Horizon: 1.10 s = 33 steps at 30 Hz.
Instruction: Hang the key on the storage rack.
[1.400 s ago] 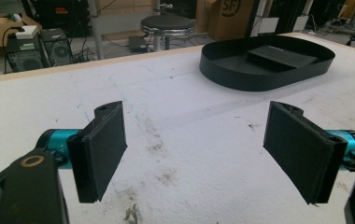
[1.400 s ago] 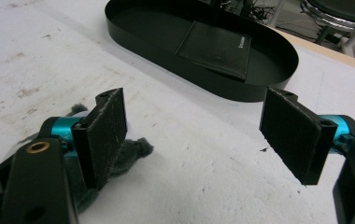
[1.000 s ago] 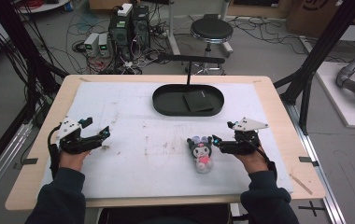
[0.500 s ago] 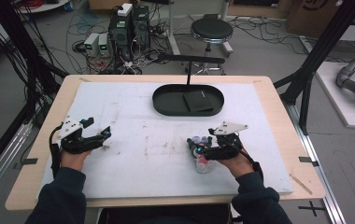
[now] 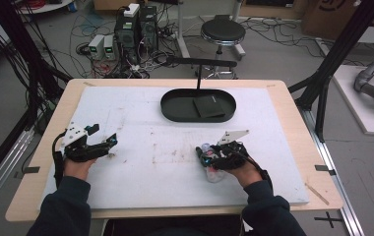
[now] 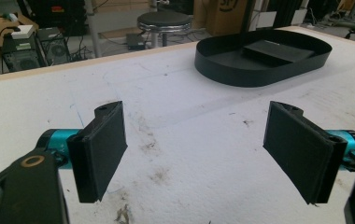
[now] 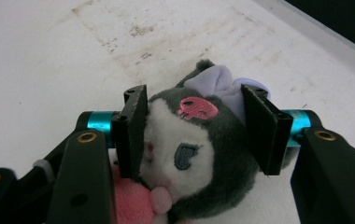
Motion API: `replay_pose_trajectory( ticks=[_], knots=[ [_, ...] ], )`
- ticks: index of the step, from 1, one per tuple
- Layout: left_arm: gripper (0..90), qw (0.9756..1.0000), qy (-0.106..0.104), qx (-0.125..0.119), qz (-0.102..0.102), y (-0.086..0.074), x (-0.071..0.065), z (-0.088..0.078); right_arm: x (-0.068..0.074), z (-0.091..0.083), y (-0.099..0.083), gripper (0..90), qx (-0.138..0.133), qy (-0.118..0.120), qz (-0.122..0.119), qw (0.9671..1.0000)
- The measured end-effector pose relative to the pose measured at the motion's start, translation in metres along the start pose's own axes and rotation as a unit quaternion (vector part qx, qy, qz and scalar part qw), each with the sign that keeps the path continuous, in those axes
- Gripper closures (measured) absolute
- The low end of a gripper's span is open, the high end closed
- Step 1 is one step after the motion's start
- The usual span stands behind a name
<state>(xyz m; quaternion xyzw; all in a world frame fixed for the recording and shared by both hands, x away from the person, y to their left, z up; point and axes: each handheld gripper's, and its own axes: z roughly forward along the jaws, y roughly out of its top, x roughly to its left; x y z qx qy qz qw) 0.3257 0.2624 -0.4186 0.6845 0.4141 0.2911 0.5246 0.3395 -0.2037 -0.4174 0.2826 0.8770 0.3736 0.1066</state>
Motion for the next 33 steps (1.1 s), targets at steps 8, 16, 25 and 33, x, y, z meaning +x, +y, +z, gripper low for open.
replay_pose_trajectory(
  ticks=[8,16,25,33],
  knots=[
    [21.2,1.0000,0.001,0.001,-0.001,-0.001,0.001,0.001,-0.014,-0.024,0.003,46.1,-0.008,-0.040,-0.157,0.9867],
    [21.7,1.0000,0.003,-0.001,-0.002,0.000,0.001,0.000,-0.022,-0.018,-0.003,26.5,0.007,-0.085,-0.134,0.9873],
    [22.0,1.0000,0.005,-0.003,-0.003,0.000,0.002,-0.001,-0.016,-0.028,-0.005,20.4,-0.012,-0.156,0.003,0.9877],
    [22.1,1.0000,0.004,-0.003,-0.003,0.000,0.002,-0.001,-0.013,-0.008,-0.009,23.5,0.063,-0.173,0.038,0.9822]
  ],
)
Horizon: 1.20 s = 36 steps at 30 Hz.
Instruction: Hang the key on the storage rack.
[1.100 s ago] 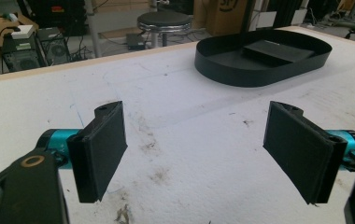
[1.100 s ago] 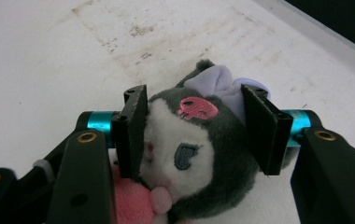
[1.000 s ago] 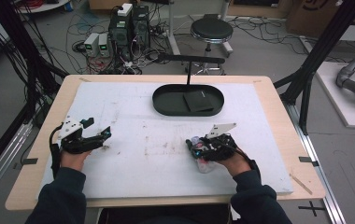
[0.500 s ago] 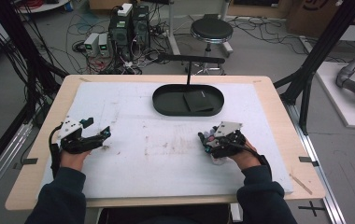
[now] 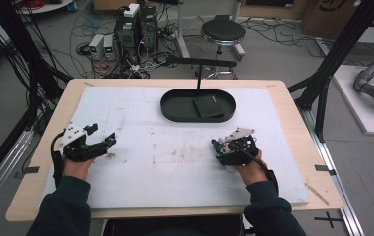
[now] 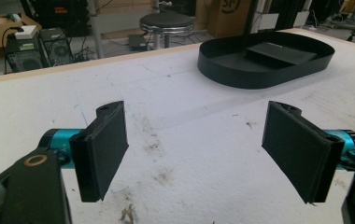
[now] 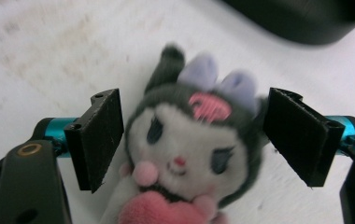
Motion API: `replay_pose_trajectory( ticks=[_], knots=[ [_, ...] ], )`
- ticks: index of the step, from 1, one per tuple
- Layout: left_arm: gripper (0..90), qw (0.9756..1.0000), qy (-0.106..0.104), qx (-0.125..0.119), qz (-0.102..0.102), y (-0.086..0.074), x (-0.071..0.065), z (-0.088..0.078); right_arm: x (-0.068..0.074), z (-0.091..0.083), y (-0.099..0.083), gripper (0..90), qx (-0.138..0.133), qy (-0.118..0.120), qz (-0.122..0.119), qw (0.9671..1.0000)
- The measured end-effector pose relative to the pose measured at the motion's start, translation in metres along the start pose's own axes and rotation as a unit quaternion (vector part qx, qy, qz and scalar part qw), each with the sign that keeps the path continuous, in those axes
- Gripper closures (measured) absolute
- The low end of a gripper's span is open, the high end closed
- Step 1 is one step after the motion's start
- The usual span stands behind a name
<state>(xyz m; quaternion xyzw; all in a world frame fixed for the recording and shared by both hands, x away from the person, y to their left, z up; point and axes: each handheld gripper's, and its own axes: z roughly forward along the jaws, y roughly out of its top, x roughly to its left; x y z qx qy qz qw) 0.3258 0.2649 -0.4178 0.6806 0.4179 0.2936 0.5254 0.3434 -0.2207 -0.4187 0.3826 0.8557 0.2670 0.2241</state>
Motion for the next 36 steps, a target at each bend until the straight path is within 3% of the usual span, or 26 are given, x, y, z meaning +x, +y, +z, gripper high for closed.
replay_pose_trajectory(
  ticks=[2,5,6,8,9,10,12,13,15,16,18,22,26,30,36],
  knots=[
    [22.0,1.0000,0.000,0.000,0.000,0.000,0.000,0.000,0.001,0.003,-0.001,27.9,0.013,-0.011,-0.029,0.9995],
    [22.0,1.0000,0.000,-0.001,0.000,0.000,0.000,0.000,-0.006,0.000,0.000,32.5,0.014,0.008,-0.066,0.9977],
    [22.0,1.0000,-0.001,-0.001,0.000,0.000,0.000,0.000,-0.007,0.000,-0.001,33.5,0.012,0.016,-0.094,0.9953],
    [22.0,1.0000,0.000,-0.001,0.000,0.000,-0.001,0.001,-0.007,-0.002,-0.001,33.7,0.005,0.017,-0.174,0.9845],
    [22.1,1.0000,-0.001,-0.001,0.000,0.000,-0.001,0.001,-0.005,-0.002,-0.002,33.2,0.004,0.017,-0.202,0.9793],
    [22.0,1.0000,-0.001,-0.001,0.000,0.000,-0.001,0.001,-0.005,-0.002,-0.002,32.0,0.003,0.018,-0.214,0.9767],
    [22.1,1.0000,0.000,-0.001,0.000,0.000,0.000,0.000,-0.008,-0.002,-0.002,28.7,0.002,0.024,-0.201,0.9794],
    [22.1,1.0000,-0.001,-0.001,0.000,0.000,0.000,0.000,-0.010,-0.003,-0.002,25.4,-0.003,0.025,-0.182,0.9830],
    [22.1,1.0000,0.000,-0.001,-0.001,0.000,0.000,0.000,-0.016,-0.006,-0.003,19.8,-0.028,0.044,-0.113,0.9922],
    [22.1,1.0000,0.000,0.000,-0.001,0.000,0.000,0.000,-0.019,-0.008,-0.004,19.8,-0.042,0.054,-0.082,0.9943],
    [22.1,1.0000,0.000,0.000,-0.001,0.000,0.000,0.001,-0.024,-0.012,-0.006,19.7,-0.052,0.055,-0.052,0.9958],
    [22.1,1.0000,-0.002,0.000,0.000,0.000,-0.001,0.001,-0.027,-0.007,-0.011,19.7,-0.031,0.065,-0.003,0.9974],
    [22.1,1.0000,0.000,-0.001,0.000,0.000,-0.001,0.001,-0.019,0.004,-0.011,24.5,0.003,0.056,-0.017,0.9983],
    [22.1,1.0000,-0.002,0.000,0.000,0.000,-0.001,0.001,-0.013,0.005,-0.009,28.3,0.001,0.033,-0.020,0.9992],
    [22.2,1.0000,-0.003,0.001,0.001,0.000,-0.001,0.001,-0.020,0.005,-0.011,30.2,0.004,0.053,0.003,0.9986]
  ],
)
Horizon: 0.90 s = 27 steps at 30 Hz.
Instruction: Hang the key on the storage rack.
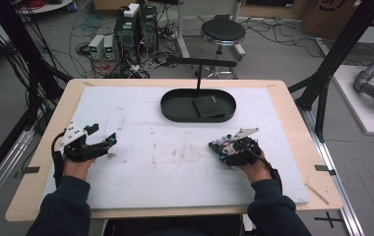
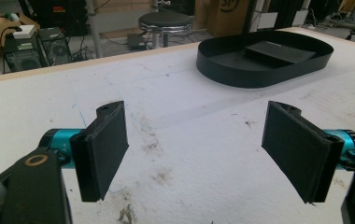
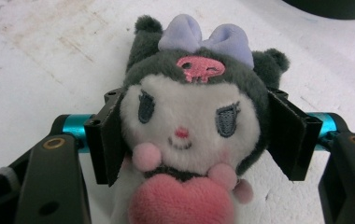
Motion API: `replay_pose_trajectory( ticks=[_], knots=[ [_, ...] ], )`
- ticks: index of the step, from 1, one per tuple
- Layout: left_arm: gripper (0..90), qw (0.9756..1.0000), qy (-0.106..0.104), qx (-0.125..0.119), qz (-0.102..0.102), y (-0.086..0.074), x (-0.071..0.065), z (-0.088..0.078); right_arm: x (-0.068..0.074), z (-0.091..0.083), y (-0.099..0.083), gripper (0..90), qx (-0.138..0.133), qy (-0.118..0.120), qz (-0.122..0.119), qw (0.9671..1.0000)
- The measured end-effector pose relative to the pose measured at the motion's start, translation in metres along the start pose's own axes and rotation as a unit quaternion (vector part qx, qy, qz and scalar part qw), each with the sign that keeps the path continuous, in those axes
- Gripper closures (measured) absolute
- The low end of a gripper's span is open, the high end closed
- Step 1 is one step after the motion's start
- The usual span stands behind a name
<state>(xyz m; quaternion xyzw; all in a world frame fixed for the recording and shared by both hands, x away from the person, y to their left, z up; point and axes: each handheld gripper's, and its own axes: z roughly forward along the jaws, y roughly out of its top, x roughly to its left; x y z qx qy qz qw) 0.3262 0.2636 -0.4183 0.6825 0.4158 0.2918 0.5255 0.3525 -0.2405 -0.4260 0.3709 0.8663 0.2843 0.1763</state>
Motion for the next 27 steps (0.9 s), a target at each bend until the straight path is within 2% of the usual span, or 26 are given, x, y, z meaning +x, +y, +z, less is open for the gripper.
replay_pose_trajectory(
  ticks=[2,3,6,12,14,16,21,27],
  knots=[
    [22.2,1.0000,0.000,0.000,0.000,0.000,0.000,0.000,0.001,0.000,0.001,30.8,0.001,-0.005,0.000,1.0000],
    [22.3,1.0000,0.000,0.000,0.000,0.000,0.000,0.000,0.002,0.000,0.001,32.2,-0.003,-0.005,-0.008,1.0000],
    [22.3,1.0000,0.000,0.000,-0.001,0.000,0.000,0.000,0.000,-0.005,0.002,34.3,-0.017,0.003,-0.011,0.9998],
    [22.7,1.0000,-0.001,0.002,0.001,0.000,0.000,0.001,-0.010,-0.021,0.006,34.7,-0.077,0.014,0.011,0.9969],
    [22.7,1.0000,-0.001,0.002,0.001,-0.001,0.000,0.001,-0.014,-0.025,0.008,34.7,-0.087,0.020,0.022,0.9958],
    [22.8,1.0000,0.000,0.001,0.000,-0.001,0.000,0.001,-0.017,-0.030,0.012,34.7,-0.095,0.015,0.022,0.9952],
    [22.8,1.0000,-0.002,0.000,-0.003,-0.001,0.000,0.001,-0.024,-0.043,0.027,34.9,-0.117,0.018,0.021,0.9928],
    [22.8,1.0000,-0.002,-0.001,-0.002,-0.001,0.000,0.001,-0.038,-0.062,0.057,35.5,-0.142,0.020,0.016,0.9896]
  ],
)
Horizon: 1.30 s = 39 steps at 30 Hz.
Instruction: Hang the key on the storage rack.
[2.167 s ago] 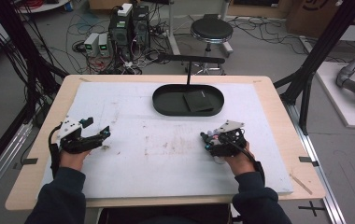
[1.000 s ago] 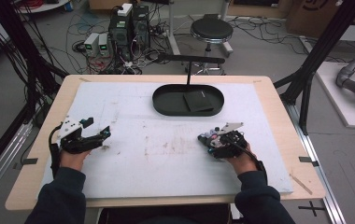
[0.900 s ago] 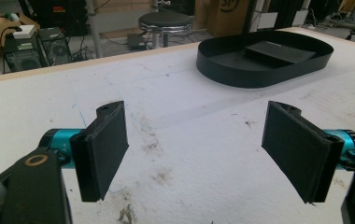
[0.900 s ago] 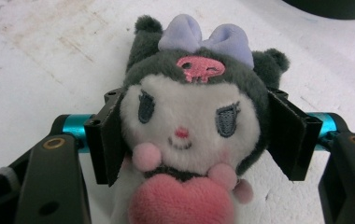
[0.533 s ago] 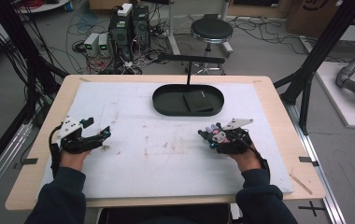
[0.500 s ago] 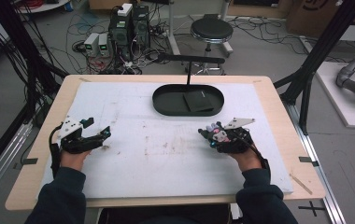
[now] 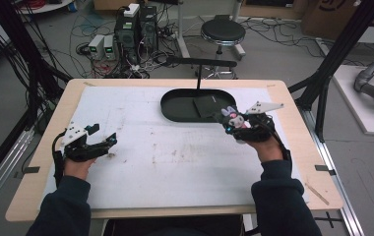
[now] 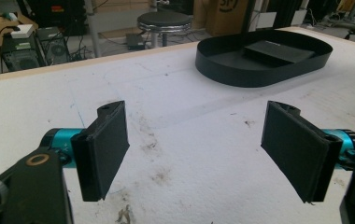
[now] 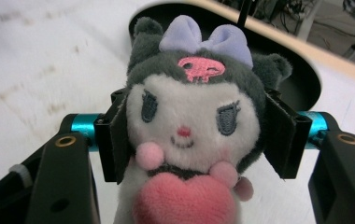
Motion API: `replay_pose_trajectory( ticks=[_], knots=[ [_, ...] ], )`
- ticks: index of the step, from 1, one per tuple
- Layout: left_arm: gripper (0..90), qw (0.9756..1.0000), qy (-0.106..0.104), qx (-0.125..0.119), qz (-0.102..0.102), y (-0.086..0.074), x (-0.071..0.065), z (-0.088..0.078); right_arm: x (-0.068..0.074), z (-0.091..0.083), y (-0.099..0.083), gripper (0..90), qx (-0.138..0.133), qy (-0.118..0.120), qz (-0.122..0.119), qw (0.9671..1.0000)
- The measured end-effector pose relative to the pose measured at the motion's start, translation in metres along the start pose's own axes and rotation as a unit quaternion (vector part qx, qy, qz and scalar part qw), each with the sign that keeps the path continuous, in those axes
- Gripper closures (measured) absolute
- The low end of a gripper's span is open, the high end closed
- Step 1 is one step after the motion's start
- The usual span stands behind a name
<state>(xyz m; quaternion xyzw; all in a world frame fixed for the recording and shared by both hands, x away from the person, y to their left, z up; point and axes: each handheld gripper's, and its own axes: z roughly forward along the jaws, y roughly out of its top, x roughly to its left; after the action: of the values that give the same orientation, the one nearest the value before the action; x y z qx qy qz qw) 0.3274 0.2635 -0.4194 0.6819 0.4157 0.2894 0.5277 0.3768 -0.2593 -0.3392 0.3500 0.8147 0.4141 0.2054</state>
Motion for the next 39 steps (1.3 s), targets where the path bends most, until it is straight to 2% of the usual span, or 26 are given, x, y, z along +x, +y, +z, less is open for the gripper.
replay_pose_trajectory(
  ticks=[4,15,22,24,26,28,34,39],
  knots=[
    [22.7,1.0000,0.000,0.001,-0.001,0.000,0.000,0.000,-0.009,-0.003,0.020,35.9,-0.005,-0.005,-0.004,1.0000],
    [22.7,1.0000,0.000,0.001,0.000,0.000,0.000,0.000,-0.031,0.004,0.059,36.2,-0.023,-0.013,0.009,0.9996],
    [22.8,1.0000,0.000,0.001,0.000,0.000,0.001,0.000,-0.043,0.009,0.079,36.1,-0.026,-0.034,0.003,0.9991],
    [22.8,1.0000,0.001,0.000,-0.001,0.000,0.001,0.000,-0.048,0.011,0.084,36.1,-0.025,-0.040,0.002,0.9989],
    [22.8,1.0000,0.002,0.000,-0.002,0.000,0.001,0.000,-0.053,0.012,0.087,36.1,-0.036,-0.042,0.012,0.9984],
    [22.7,1.0000,0.003,0.000,-0.002,0.000,0.001,0.000,-0.057,0.013,0.090,36.1,-0.036,-0.047,0.017,0.9981],
    [22.8,1.0000,0.002,0.001,0.001,0.000,0.001,0.000,-0.066,0.020,0.090,36.1,-0.043,-0.061,0.036,0.9966],
    [22.8,1.0000,0.002,-0.001,-0.001,0.000,0.001,0.000,-0.073,0.027,0.091,36.1,-0.059,-0.065,0.056,0.9945]
  ],
)
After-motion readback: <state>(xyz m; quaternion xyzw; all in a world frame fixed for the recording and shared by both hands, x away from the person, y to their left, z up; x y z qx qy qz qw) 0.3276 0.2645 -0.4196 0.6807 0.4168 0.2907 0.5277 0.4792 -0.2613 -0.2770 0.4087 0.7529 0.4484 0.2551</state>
